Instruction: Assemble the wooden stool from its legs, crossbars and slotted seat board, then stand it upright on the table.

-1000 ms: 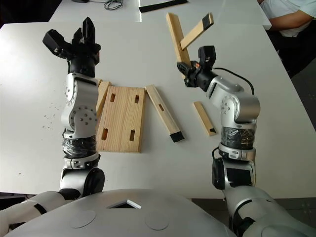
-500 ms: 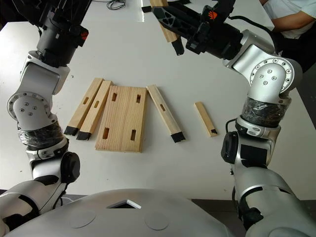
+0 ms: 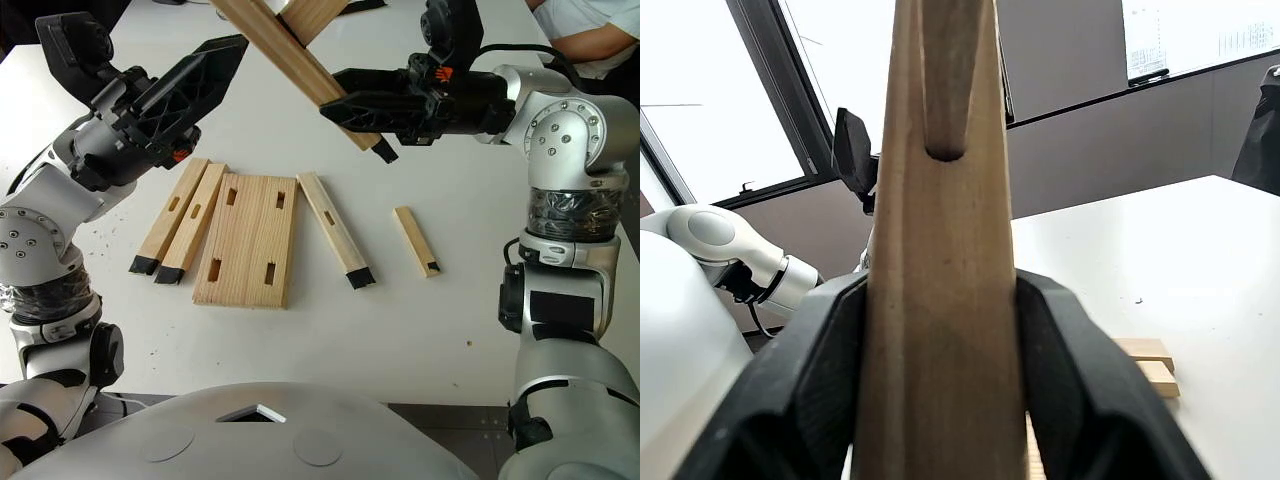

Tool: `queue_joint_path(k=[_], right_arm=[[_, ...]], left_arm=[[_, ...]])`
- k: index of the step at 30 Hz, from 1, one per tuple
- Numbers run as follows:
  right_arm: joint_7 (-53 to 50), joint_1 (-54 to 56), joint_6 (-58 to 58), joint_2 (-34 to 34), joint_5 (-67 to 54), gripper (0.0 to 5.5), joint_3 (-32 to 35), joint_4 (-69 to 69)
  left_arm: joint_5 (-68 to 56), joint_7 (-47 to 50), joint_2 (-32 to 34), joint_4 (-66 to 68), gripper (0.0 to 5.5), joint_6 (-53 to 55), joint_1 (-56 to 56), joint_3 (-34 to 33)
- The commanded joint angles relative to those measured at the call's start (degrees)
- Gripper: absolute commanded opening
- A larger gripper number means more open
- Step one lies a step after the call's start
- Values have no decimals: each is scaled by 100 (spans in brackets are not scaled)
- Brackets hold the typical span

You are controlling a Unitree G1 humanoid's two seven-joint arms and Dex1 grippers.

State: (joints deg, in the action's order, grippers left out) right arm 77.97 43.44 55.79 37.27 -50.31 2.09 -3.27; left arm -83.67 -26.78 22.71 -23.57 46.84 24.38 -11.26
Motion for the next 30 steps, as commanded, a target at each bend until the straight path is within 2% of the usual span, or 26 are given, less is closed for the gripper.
queue_joint_path(k=[1, 7, 22, 30], right_arm=[[328, -159, -320, 219, 301, 208, -245, 78], [635, -508, -721, 363, 649, 208, -502, 157], [597, -711, -524, 383, 522, 208, -494, 446], [620, -756, -600, 433, 648, 207, -587, 448]], left_arm=[[11, -112, 198, 92, 344, 69, 104, 6], [75, -353, 329, 55, 344, 131, 157, 157], [426, -713, 456, 66, 344, 118, 143, 292], [613, -953, 447, -33, 219, 63, 4, 277]])
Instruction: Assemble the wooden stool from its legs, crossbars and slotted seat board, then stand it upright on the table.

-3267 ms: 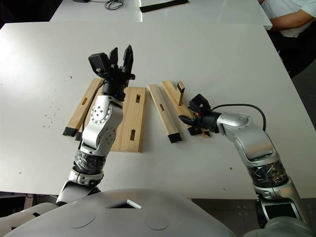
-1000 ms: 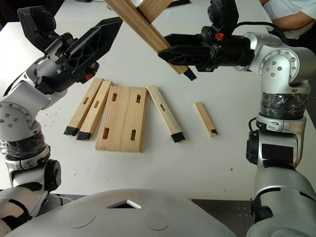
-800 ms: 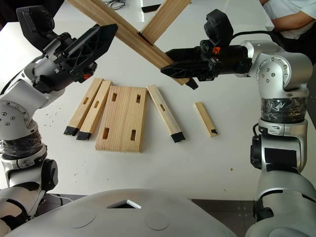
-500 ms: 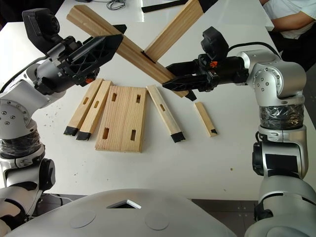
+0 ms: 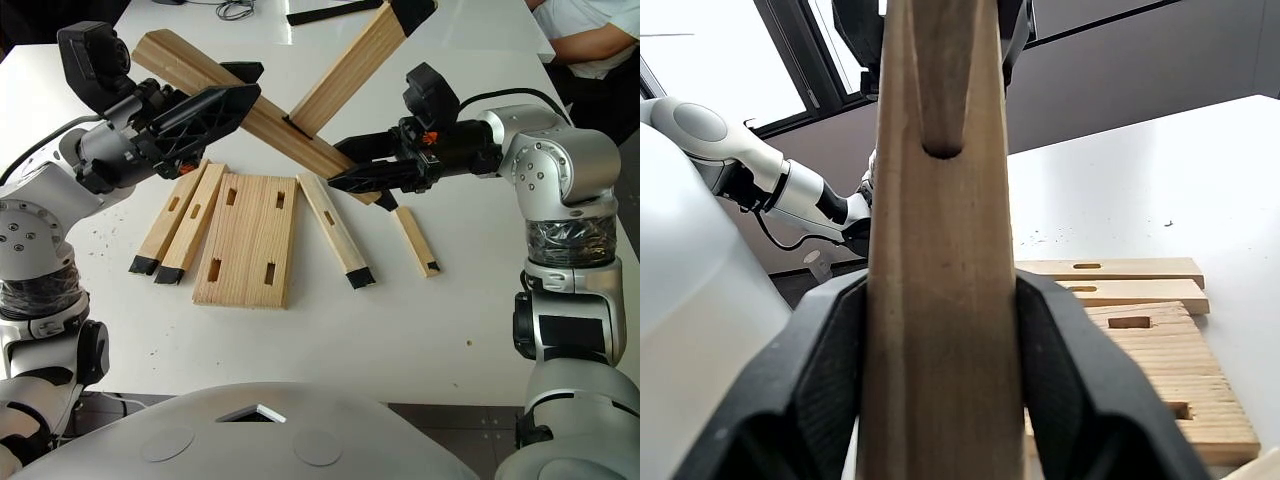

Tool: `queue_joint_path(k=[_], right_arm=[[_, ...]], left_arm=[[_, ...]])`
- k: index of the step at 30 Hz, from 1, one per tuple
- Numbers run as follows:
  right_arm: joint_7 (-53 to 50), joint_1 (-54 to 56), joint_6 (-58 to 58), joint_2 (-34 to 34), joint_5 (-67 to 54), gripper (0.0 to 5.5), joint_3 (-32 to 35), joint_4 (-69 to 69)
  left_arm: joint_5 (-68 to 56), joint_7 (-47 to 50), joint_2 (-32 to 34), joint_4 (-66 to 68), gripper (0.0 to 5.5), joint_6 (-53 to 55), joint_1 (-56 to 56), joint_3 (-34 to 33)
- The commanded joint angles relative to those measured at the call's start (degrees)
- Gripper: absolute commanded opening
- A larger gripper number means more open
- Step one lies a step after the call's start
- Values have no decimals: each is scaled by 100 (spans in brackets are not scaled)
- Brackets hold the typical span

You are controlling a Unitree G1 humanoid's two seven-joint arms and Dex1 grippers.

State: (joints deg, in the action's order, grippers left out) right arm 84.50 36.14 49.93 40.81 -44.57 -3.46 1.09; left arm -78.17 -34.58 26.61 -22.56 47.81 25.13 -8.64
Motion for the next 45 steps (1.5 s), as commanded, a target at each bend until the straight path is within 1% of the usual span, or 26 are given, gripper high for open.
queue_joint_path(k=[1, 8, 13, 14, 15, 19, 22, 24, 28, 31, 33, 37, 39, 42, 45], right_arm=[[-16, -41, -19, 95, 83, 207, -50, 27], [-7, -20, 122, 113, -15, 207, -28, -15], [-314, -62, -363, -94, 298, 207, -9, -143], [-290, -74, -454, -107, 326, 244, -11, -184], [-282, -85, -526, -115, 352, 251, -11, -234], [-326, -142, -607, -145, 362, 332, 56, -352], [-454, -356, -800, -95, 456, 384, 174, -347], [-564, -516, -1042, -52, 638, 401, 222, -426], [-958, -819, -1424, -129, 857, 401, 460, -556], [-1774, -1089, -1612, -543, 909, 401, 755, -515], [-2496, -1308, -1614, -932, 813, 401, 1037, -279], [-4236, -1407, -1613, -1959, 846, 401, 1258, 287], [-5084, -1464, -1645, -2401, 899, 401, 1404, 554], [-6313, -1493, -1835, -3086, 967, 401, 1664, 851], [-6992, -1559, -2067, -3421, 1109, 401, 1767, 1029]], left_arm=[[76, -193, 54, -146, 211, -39, -91, 4], [174, -341, 58, -259, 210, -111, -201, -8], [505, -255, -18, -150, 206, -282, -191, 27], [531, -246, -32, -137, 205, -309, -195, 19], [574, -240, -42, -123, 204, -337, -196, 21], [715, -248, -60, -37, 204, -408, -185, 0], [862, -369, 65, 21, 204, -473, -172, -72], [1023, -514, 240, 15, 204, -544, -227, -181], [1537, -846, 709, 163, 204, -752, -275, -432], [1889, -1067, 1155, 593, 204, -934, -96, -762], [1959, -1199, 1329, 738, 204, -882, -70, -803], [2256, -1662, 1774, 357, 204, -818, -936, -808], [2429, -1918, 2011, 370, 204, -858, -1084, -799], [2868, -2374, 2366, 695, 204, -1164, -900, -781], [3088, -3037, 2704, 1057, 204, -1470, -675, -830]])
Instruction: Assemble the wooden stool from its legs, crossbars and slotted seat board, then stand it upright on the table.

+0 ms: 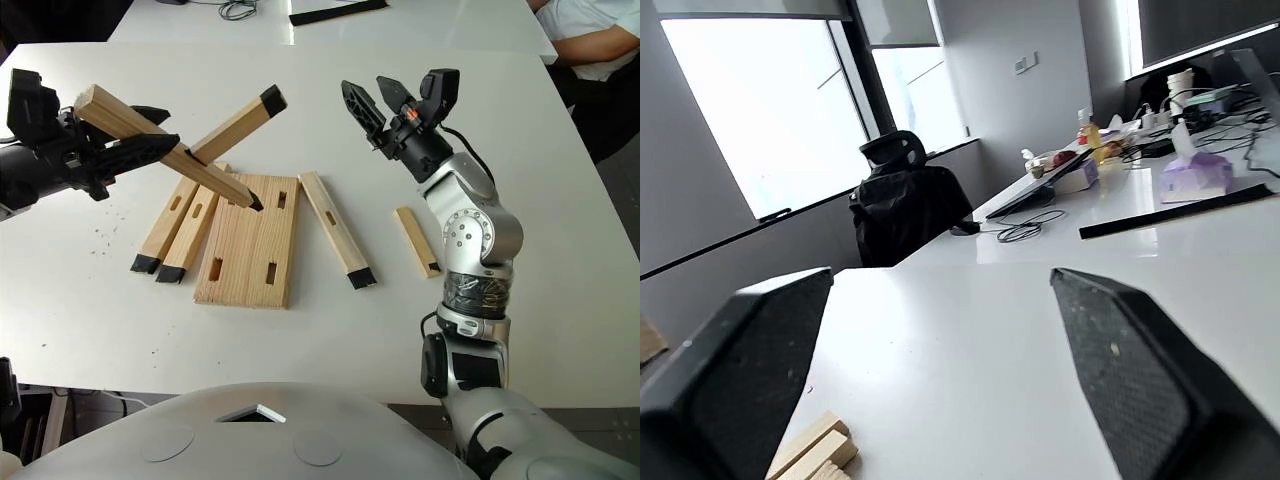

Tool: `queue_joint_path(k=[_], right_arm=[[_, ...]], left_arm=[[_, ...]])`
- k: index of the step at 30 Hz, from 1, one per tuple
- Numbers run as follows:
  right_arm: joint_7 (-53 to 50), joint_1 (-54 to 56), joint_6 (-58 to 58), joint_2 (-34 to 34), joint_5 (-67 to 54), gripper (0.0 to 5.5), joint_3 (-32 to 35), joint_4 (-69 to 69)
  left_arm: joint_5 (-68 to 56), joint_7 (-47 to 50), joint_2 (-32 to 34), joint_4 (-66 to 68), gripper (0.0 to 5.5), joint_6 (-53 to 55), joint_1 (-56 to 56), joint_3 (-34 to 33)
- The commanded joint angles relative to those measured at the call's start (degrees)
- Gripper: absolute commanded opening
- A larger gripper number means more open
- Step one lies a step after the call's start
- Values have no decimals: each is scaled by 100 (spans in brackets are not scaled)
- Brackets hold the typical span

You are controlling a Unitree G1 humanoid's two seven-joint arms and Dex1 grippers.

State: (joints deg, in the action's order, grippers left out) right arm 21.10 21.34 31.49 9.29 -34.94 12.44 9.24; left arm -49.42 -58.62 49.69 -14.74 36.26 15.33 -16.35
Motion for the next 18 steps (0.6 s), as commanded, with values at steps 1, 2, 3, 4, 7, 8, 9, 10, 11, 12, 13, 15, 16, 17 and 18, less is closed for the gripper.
queue_joint_path(k=[1, 2, 3, 4, 7, 8, 9, 10, 11, 12, 13, 15, 16, 17, 18], right_arm=[[-812, -91, -247, -337, 172, 401, 199, 218], [-936, -89, -276, -382, 236, 401, 183, 182], [-1002, -79, -303, -398, 304, 401, 146, 121], [-1045, -66, -318, -393, 360, 401, 105, 62], [-1053, -35, -323, -325, 494, 401, -6, -9], [-1034, -28, -328, -304, 526, 401, -33, -12], [-1014, -25, -329, -286, 552, 401, -57, -10], [-999, -39, -333, -270, 569, 401, -68, 3], [-989, -70, -338, -251, 580, 401, -74, 28], [-988, -107, -342, -235, 588, 401, -74, 56], [-999, -157, -345, -222, 590, 401, -62, 95], [-1041, -305, -383, -228, 618, 401, -42, 191], [-1075, -386, -400, -239, 625, 401, -29, 257], [-1101, -440, -424, -255, 630, 401, -26, 292], [-1128, -476, -452, -275, 639, 401, -35, 314]], left_arm=[[220, -885, 495, 257, 204, -357, 236, -60], [232, -1115, 576, 205, 204, -398, 107, -57], [305, -1327, 641, 145, 204, -494, -69, -40], [381, -1502, 684, 104, 204, -596, -214, -13], [602, -1971, 775, 47, 204, -905, -439, 117], [651, -2092, 798, 74, 204, -971, -418, 152], [672, -2206, 828, 126, 204, -1000, -337, 177], [674, -2287, 852, 178, 204, -993, -237, 199], [641, -2389, 901, 227, 204, -950, -125, 215], [575, -2512, 975, 264, 204, -877, -40, 204], [466, -2630, 1062, 295, 204, -729, 43, 207], [480, -3010, 1273, 419, 204, -680, 186, 318], [495, -3137, 1320, 523, 204, -652, 338, 413], [483, -3215, 1329, 599, 204, -587, 483, 488], [463, -3267, 1323, 633, 204, -543, 592, 565]])
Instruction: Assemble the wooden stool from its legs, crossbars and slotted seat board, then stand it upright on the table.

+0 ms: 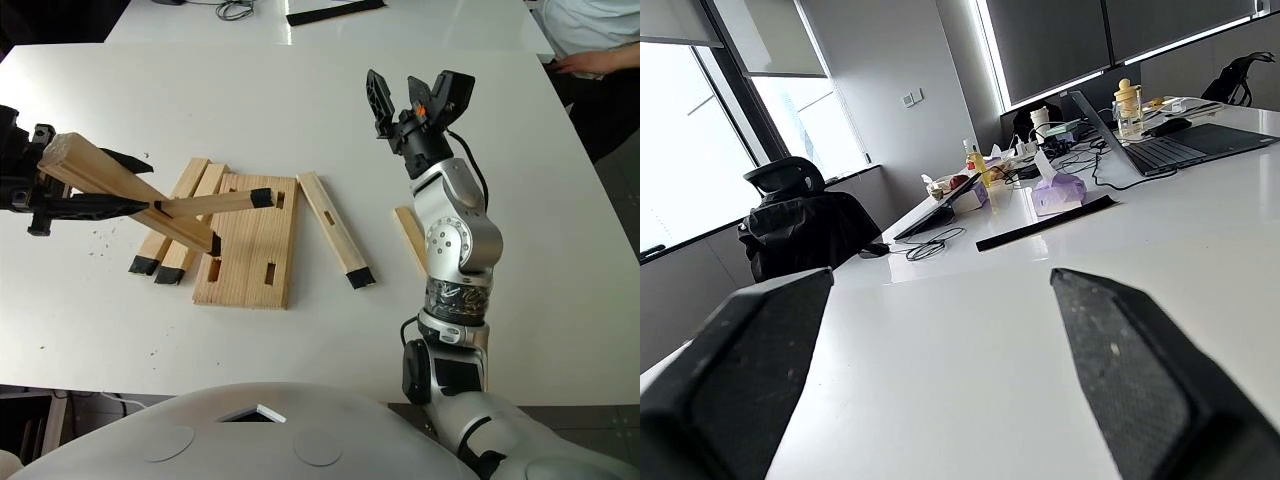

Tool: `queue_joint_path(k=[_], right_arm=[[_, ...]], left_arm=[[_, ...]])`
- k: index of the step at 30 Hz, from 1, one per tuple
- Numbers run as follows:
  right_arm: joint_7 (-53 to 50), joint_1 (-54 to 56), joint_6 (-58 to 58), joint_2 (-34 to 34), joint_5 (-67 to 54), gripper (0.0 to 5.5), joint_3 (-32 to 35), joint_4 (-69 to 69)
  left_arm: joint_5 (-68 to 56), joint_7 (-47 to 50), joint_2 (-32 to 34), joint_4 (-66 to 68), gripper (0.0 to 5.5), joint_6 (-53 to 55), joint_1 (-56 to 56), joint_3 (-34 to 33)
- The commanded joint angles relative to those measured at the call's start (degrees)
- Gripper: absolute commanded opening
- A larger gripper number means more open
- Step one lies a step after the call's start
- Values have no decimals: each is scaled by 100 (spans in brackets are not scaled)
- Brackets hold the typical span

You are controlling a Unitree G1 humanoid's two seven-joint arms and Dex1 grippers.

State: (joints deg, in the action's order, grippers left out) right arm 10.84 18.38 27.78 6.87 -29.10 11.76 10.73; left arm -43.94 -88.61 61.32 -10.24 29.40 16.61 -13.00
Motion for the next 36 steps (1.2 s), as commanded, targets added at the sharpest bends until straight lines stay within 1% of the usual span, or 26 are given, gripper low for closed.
queue_joint_path(k=[1, 6, 11, 19, 25, 36], right_arm=[[-133, -201, -114, -58, 63, 401, 21, 177], [-193, -170, -213, -136, 50, 401, -20, 138], [-154, -89, -212, -38, 18, 401, 67, 71], [-138, -130, -304, -39, 92, 401, -3, -27], [-163, -115, -337, 4, 57, 401, 66, -98], [-208, -213, -339, -102, 0, 401, 96, -23]], left_arm=[[-99, -307, 143, 194, 204, 162, 532, 309], [-58, -333, 30, 141, 204, 106, 432, 455], [79, -371, 21, 231, 204, -133, 379, 665], [175, -384, 156, 368, 204, -529, 372, 1015], [67, -372, 93, 297, 204, -354, 379, 1043], [-25, -378, 155, 342, 204, -374, 701, 1067]])
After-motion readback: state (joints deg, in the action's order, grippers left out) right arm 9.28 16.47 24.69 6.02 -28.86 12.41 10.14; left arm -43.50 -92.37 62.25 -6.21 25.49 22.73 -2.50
